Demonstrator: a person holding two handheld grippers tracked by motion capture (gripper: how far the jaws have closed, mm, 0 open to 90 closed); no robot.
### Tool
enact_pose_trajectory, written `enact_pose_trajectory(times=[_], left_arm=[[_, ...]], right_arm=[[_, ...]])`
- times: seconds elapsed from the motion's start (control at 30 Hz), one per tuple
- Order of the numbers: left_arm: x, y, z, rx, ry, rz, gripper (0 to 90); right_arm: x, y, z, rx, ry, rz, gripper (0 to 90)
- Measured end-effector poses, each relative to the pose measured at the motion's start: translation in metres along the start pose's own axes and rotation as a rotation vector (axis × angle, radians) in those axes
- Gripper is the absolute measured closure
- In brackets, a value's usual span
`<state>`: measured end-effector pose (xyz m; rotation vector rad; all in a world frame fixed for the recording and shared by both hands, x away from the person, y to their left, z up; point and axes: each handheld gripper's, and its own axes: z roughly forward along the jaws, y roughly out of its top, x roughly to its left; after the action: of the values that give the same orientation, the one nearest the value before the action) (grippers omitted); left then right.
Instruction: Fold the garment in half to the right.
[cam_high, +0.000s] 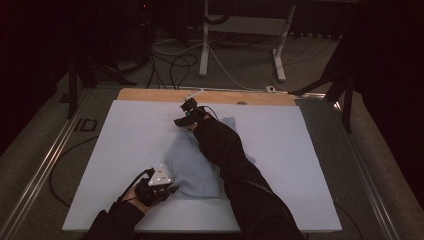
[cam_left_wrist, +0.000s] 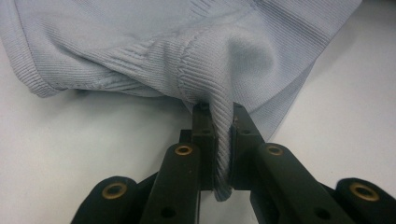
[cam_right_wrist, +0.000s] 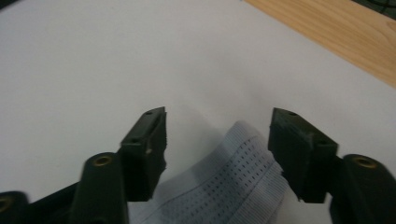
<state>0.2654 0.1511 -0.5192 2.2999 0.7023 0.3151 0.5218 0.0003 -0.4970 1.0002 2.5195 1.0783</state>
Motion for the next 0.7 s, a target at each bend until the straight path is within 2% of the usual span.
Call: enact_pose_trajectory(times=[0.07,0.1,0.2,0.33,0.43,0.53,0.6,0.63,0.7], left_arm=[[-0.001,0.0,0.0,0.001,0.003,0.005,85.7],[-0.001,0.0,0.0,0.002,0.005,0.005,85.7],[-0.001,0.0,0.0,0.001,0.003,0.005,85.8],[-0.001,0.001,-0.001,-0.002,-0.002,0.004,85.7],[-0.001,0.0,-0.001,0.0,-0.003,0.007,85.8],[0.0,0.0,-0.001,-0.002,-0.005,0.002,85.8],[-0.001,0.0,-0.001,-0.001,-0.006,0.005,85.8],[-0.001,0.0,-0.001,-0.001,-0.004,0.006,85.8],[0.0,0.0,0.0,0.0,-0.006,0.003,85.7]], right_arm=[[0.001,0.0,0.007,0.029,-0.029,-0.015,43.3],[0.001,0.0,0.007,0.029,-0.029,-0.015,43.3],[0.003,0.001,0.012,0.042,-0.069,-0.034,47.0],[0.006,0.001,0.02,0.085,-0.116,-0.117,50.6],[0.008,0.001,0.025,0.102,-0.131,-0.137,51.7],[0.009,0.0,0.029,0.119,-0.131,-0.138,52.9],[0.007,-0.001,0.031,0.13,-0.12,-0.117,53.9],[0.005,-0.002,0.031,0.123,-0.092,-0.091,54.0],[0.003,-0.002,0.03,0.119,-0.088,-0.076,55.9]])
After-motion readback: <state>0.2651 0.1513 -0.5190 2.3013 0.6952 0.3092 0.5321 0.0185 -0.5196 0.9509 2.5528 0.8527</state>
